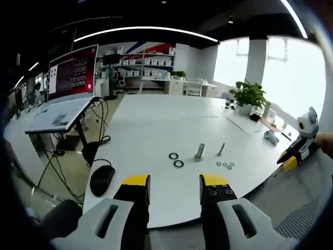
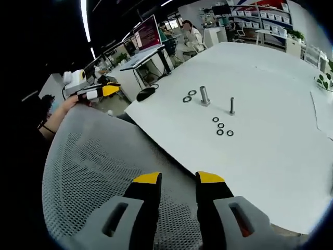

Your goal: Place the washer onto the threaded stud by aligning its center hole with the stud, sliding it down to the base, and recovering from edge contact or off-axis alignment until the washer reaches the visible bottom stop.

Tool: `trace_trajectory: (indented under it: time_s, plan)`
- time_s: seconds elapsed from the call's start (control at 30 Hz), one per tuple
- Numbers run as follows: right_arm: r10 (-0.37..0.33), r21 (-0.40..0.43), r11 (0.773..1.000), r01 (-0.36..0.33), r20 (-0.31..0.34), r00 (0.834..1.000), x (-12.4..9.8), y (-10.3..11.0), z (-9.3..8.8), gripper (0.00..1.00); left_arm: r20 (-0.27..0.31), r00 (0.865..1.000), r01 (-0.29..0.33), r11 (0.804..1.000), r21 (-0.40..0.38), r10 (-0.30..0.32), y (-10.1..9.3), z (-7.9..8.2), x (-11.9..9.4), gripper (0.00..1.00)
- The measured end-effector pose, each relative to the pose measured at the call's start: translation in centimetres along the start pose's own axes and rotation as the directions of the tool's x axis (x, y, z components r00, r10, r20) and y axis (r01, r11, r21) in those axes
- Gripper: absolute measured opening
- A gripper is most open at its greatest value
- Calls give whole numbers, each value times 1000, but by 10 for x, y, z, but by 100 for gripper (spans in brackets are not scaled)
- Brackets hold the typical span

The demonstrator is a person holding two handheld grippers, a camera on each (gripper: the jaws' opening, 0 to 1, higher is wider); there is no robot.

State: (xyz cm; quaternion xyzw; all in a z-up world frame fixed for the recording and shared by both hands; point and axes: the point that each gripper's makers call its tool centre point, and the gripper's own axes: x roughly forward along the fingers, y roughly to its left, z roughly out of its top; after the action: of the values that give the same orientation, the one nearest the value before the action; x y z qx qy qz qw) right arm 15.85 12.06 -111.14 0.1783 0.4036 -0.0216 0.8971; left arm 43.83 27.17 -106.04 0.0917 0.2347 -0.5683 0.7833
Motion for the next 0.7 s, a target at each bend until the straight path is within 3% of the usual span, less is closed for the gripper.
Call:
trace_trajectory:
  time_s: [0.07, 0.17, 0.23, 0.27, 0.47, 0.7]
  plan:
    - [-11, -11, 1000, 11, -10, 1000, 2, -8, 3, 29, 0, 1000, -7, 1000, -2, 7, 3, -2, -1, 36]
    - [-79, -138, 988, 72, -43, 996, 7, -27, 9, 29, 2, 1000, -10, 1000, -2, 10, 1, -1, -2, 36]
    - [-84, -194, 978, 75, -40, 996, 11, -29, 13, 32, 3, 1000, -5, 1000, 0, 5, 0, -1, -2, 36]
    - [-82, -208, 976, 66, -68, 994, 15, -32, 13, 33, -3, 1000, 1, 1000, 3, -1, -1, -2, -2, 36]
    - [-66, -210, 977, 41, -113, 991, 36, -37, 21, 34, -16, 1000, 10, 1000, 11, -10, -4, -4, -3, 36]
    - [-76, -232, 972, 34, -174, 982, 56, -53, 18, 34, -8, 1000, 18, 1000, 6, -18, -6, -2, -4, 37]
